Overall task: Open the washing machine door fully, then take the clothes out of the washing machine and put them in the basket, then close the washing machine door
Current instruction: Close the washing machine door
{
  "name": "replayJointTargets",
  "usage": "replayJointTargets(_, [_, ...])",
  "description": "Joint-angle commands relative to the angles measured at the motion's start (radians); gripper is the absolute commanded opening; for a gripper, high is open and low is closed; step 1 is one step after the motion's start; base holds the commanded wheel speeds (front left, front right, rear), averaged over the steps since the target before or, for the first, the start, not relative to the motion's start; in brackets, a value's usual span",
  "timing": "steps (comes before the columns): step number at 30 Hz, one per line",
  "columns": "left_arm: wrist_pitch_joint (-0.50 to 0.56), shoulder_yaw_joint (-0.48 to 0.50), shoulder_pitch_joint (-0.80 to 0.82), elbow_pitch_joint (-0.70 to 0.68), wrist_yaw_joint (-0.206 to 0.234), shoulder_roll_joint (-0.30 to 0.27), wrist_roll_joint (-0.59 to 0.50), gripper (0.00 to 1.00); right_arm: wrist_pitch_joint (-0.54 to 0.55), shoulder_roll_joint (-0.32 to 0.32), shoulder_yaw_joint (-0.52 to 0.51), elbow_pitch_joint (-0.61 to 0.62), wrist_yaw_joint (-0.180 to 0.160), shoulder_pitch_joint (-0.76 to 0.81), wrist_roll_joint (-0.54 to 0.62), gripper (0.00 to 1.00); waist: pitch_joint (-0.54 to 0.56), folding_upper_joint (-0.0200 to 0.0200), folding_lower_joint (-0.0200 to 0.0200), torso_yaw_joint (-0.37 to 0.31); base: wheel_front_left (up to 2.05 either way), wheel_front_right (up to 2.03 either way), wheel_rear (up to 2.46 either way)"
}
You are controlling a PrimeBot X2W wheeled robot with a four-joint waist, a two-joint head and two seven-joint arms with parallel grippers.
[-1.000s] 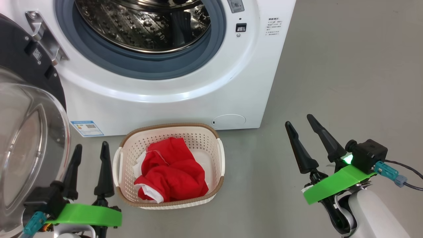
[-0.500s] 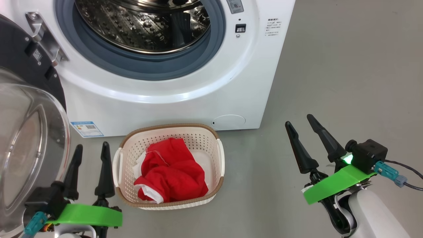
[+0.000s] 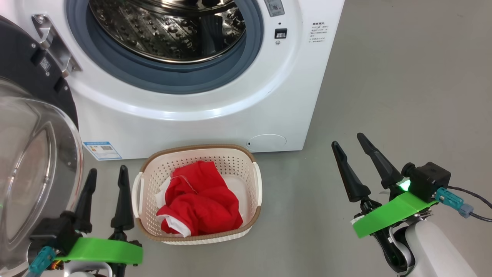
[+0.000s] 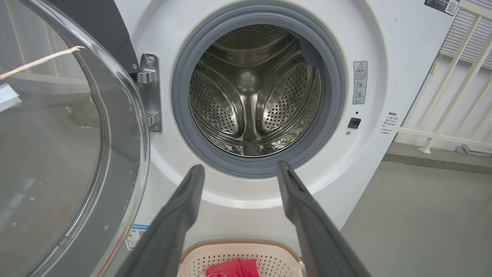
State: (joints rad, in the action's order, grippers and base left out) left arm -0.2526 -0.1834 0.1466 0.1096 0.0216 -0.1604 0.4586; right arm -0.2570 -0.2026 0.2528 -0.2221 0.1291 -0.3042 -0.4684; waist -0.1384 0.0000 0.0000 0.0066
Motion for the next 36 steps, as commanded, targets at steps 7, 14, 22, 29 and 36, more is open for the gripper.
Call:
replayJointTargets(7, [-0.009, 0.042, 0.009, -0.015, -0.005, -0.018, -0.014, 1.00, -0.005, -0.002, 0.018, 0.024, 0.002, 0.015, 0.000, 1.00, 0.002, 0.0000, 0.0000, 0.004, 0.00, 0.00, 0.00])
replayJointTargets(14, [-0.009, 0.041, 0.007, -0.010, -0.005, -0.018, -0.016, 1.00, -0.005, -0.003, 0.018, 0.024, 0.002, 0.019, 0.000, 1.00, 0.006, 0.0000, 0.0000, 0.018, 0.00, 0.00, 0.00])
replayJointTargets(22, [-0.009, 0.035, 0.003, -0.002, 0.001, -0.016, -0.023, 1.00, -0.005, -0.008, 0.027, 0.020, 0.002, 0.023, -0.002, 1.00, 0.017, 0.0000, 0.0000, 0.067, 0.00, 0.00, 0.00])
replayJointTargets(29, [-0.009, 0.034, -0.007, 0.002, 0.010, -0.012, -0.029, 1.00, -0.005, -0.015, 0.041, 0.015, 0.002, 0.028, -0.008, 1.00, 0.033, 0.0000, 0.0000, 0.130, 0.00, 0.00, 0.00])
replayJointTargets(36, [-0.009, 0.037, -0.021, 0.006, 0.028, -0.010, -0.037, 1.00, -0.005, -0.018, 0.057, 0.010, 0.002, 0.031, -0.015, 1.00, 0.051, 0.0000, 0.0000, 0.208, 0.00, 0.00, 0.00])
